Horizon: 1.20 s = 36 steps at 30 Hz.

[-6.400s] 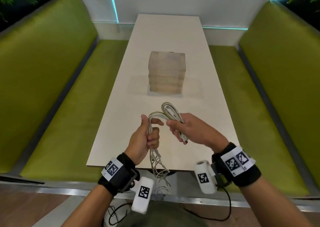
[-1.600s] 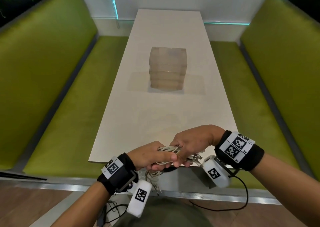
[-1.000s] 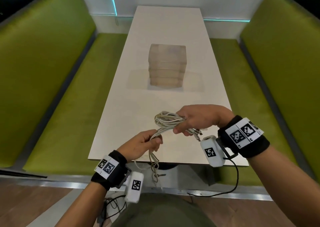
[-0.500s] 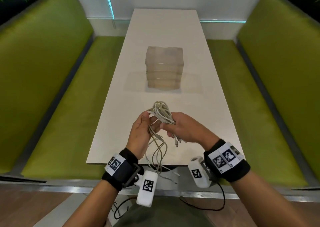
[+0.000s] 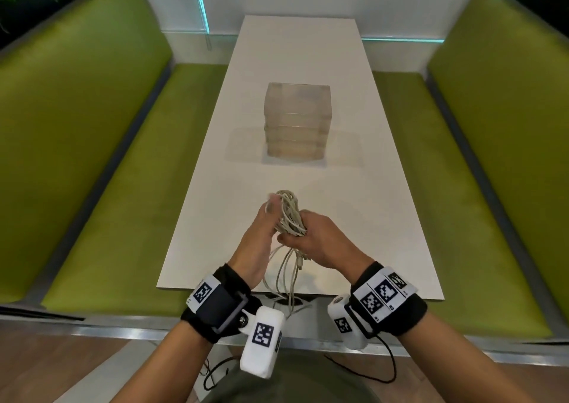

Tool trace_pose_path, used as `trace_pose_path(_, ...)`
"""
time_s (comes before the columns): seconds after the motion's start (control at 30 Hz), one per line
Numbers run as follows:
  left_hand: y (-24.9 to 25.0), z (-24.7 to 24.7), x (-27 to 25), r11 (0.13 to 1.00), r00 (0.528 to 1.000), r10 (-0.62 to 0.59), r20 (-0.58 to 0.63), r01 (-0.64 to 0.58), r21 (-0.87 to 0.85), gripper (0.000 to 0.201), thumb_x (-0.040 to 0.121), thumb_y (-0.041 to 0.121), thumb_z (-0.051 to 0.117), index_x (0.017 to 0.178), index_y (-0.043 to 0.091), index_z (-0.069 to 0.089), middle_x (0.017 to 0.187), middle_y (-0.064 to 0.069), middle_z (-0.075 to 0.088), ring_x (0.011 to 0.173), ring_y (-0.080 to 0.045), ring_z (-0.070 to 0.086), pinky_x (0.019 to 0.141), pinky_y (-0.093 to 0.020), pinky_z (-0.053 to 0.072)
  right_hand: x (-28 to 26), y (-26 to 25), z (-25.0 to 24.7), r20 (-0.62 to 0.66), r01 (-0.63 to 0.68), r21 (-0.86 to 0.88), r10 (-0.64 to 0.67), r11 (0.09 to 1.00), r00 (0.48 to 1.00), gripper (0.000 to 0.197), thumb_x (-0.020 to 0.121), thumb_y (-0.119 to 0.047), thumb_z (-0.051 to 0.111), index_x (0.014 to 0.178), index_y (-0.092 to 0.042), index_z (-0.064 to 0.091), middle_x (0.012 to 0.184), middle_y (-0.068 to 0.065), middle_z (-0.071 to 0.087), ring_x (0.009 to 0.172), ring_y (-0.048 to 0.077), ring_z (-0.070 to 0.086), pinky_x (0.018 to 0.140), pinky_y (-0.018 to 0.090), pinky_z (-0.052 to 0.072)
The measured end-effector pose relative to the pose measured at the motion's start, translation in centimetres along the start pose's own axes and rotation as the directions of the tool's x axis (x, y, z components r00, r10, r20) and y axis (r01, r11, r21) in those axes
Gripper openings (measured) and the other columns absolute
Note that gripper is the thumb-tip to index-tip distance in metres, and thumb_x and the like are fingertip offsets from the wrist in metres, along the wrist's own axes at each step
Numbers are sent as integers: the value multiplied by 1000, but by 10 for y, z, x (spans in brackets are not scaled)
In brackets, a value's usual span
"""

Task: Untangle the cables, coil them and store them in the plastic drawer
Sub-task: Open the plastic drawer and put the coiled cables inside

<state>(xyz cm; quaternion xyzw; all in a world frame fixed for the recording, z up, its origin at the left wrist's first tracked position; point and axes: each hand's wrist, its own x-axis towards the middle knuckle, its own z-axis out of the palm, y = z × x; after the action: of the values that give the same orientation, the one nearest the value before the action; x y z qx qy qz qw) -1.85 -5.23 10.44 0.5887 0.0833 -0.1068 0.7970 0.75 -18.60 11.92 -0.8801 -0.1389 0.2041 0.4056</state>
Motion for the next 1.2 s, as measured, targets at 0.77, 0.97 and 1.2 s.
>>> trace_pose_path(0.77,18,7,-4,996,997,74,27,-73,-46,10,79,24,67,77,16,60,58,-4,57,93,-35,70,76,-40,55,-17,8,10,405,0,600,-304,800,862,16,95,-20,53,84,-13,63,68,3,64,72,30,60,82,60,47)
trace_pose_path(0.97,14,9,-6,995,994,96,48,-95,-15,12,81,22,65,78,13,58,58,-4,57,89,-35,70,77,-40,56,-18,13,18,400,-34,640,-295,767,868,25,96,-21,53,75,-8,59,62,3,60,59,18,59,76,51,46)
trace_pose_path(1.2,14,9,-5,992,990,123,66,-122,-28,14,80,25,68,80,15,59,62,-3,60,97,-37,68,79,-41,56,-16,12,16,382,-44,631,-260,774,887,21,95,-11,53,77,-2,58,60,4,59,58,21,57,82,57,48)
